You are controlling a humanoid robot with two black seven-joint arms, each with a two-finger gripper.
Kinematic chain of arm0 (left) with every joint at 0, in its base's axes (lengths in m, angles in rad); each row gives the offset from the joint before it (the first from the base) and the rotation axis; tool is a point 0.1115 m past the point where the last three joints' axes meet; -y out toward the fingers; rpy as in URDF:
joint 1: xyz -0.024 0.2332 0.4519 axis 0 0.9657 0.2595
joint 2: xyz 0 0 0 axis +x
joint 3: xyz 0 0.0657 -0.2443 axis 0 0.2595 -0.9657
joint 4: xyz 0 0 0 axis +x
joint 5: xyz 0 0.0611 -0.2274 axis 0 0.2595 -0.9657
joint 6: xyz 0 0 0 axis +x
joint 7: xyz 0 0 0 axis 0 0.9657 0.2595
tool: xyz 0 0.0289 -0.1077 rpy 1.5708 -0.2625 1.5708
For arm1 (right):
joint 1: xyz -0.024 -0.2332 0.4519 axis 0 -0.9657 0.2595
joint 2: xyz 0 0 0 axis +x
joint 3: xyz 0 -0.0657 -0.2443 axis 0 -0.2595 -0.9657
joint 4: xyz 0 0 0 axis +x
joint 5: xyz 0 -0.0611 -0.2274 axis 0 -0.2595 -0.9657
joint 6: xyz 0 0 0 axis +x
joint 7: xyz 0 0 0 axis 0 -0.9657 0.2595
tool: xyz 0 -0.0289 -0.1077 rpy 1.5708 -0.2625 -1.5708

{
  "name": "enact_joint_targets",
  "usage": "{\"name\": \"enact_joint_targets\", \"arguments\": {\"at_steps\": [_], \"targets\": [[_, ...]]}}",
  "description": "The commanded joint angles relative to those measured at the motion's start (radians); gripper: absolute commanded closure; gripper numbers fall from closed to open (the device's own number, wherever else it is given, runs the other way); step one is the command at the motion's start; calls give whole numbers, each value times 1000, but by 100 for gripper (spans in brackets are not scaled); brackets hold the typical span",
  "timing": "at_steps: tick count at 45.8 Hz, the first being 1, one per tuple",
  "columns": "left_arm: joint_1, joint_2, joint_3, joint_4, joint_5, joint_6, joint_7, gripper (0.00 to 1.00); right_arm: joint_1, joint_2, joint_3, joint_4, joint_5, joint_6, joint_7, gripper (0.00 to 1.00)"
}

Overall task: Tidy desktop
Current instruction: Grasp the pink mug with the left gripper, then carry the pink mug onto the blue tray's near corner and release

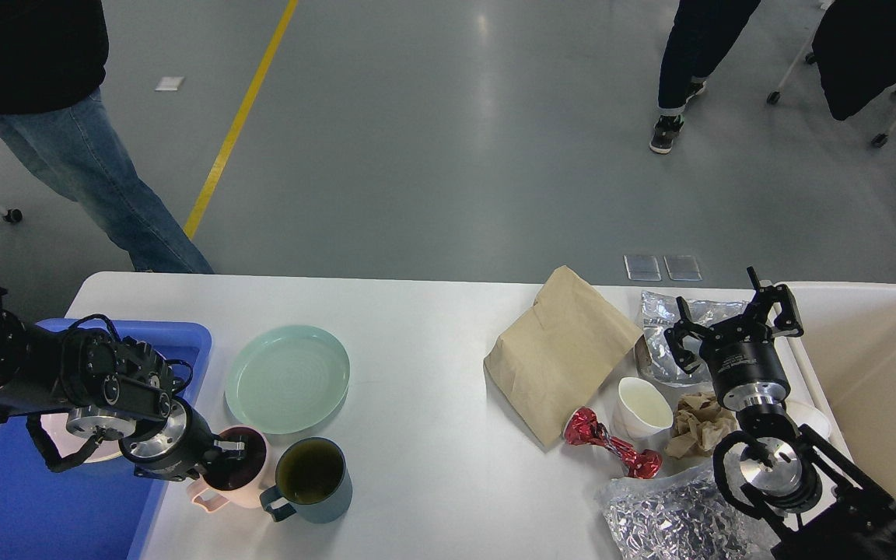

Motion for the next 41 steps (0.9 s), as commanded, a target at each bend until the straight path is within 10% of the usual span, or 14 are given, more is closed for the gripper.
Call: {"name": "enact_joint_targets", "arguments": {"at_steps": [1,13,29,41], "targets": [[-12,26,6,-5,1,-15,-5,100,0,0,0,0,0,0,0,0],[-189,110,51,-86,3,-171,0,100,0,0,0,0,0,0,0,0],[-823,75,241,-402,0,-443,-9,100,0,0,0,-2,0,0,1,0],[-1145,16,284,-494,-43,-687,-115,100,0,0,0,-2,0,0,0,0]]}}
